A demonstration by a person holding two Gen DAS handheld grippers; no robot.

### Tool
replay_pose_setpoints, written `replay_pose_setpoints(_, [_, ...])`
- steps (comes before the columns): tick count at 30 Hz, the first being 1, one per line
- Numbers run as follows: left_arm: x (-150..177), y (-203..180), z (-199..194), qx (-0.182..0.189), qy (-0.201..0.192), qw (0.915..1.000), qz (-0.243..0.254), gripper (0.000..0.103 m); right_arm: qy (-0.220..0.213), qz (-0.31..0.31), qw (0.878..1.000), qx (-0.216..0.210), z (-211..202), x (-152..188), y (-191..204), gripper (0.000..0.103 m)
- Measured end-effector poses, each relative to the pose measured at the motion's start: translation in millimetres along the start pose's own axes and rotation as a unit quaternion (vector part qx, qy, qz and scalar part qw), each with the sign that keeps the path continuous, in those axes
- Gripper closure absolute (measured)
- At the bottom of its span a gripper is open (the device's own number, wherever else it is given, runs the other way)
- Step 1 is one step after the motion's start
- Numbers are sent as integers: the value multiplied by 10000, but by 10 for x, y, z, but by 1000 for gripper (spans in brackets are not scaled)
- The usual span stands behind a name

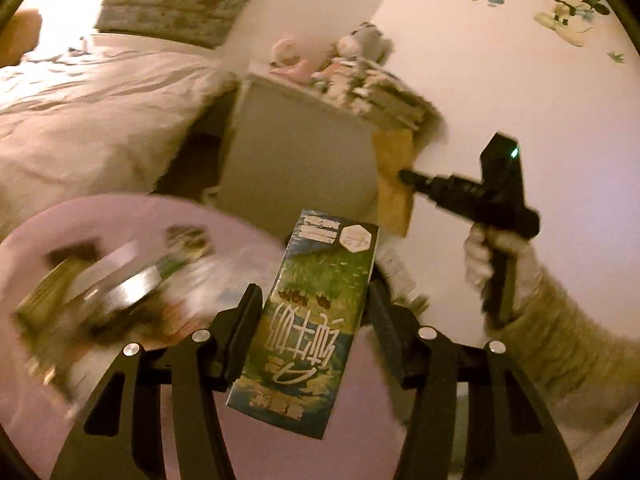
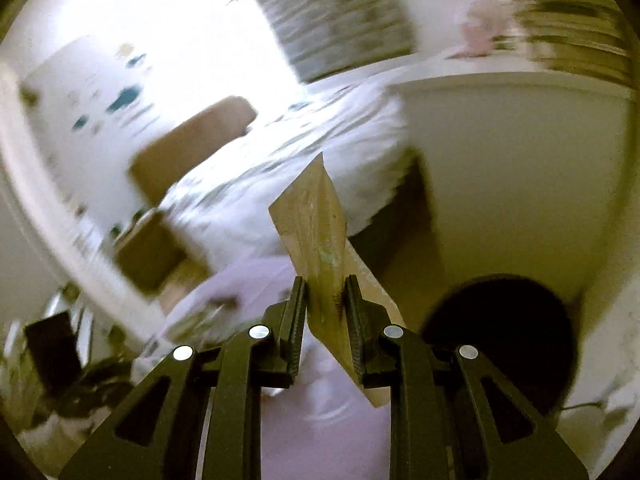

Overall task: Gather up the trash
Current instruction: 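Carry both items over the black bin and release them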

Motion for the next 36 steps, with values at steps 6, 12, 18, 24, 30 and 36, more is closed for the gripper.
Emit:
replay_pose_setpoints(6, [-351,-310,982,531,135,9985,-93,50,-59,633,9964,565,47,-37,-745,82])
replay_pose_setpoints(12, [-480,-438,1833,700,522,9957,-319,50,54,1150,9893,893,218,113,-1358,82])
replay_pose_setpoints(18, [-478,-429,2400,530,924,9931,-483,50,254,1514,9821,1090,423,303,-1770,82])
replay_pose_setpoints(24, [-433,-419,2691,437,1131,9914,-491,50,358,1818,9760,1143,528,507,-2028,82])
replay_pose_setpoints(30, [-419,-434,2802,371,1249,9901,-526,50,469,1899,9735,1187,573,668,-2130,82])
replay_pose_setpoints(36, [-432,-453,2890,82,1328,9903,-401,46,657,1826,9748,1097,660,652,-2063,79])
Point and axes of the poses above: each gripper's, at about its wrist camera, not at the fingertips, and z roughly the way its jaws point, y to its left, x to its underside, the point moved 1 cm from there along z, roughly the way its jaws point, and after that the axes turned 2 degrees about -z, right-handed, at the moved point
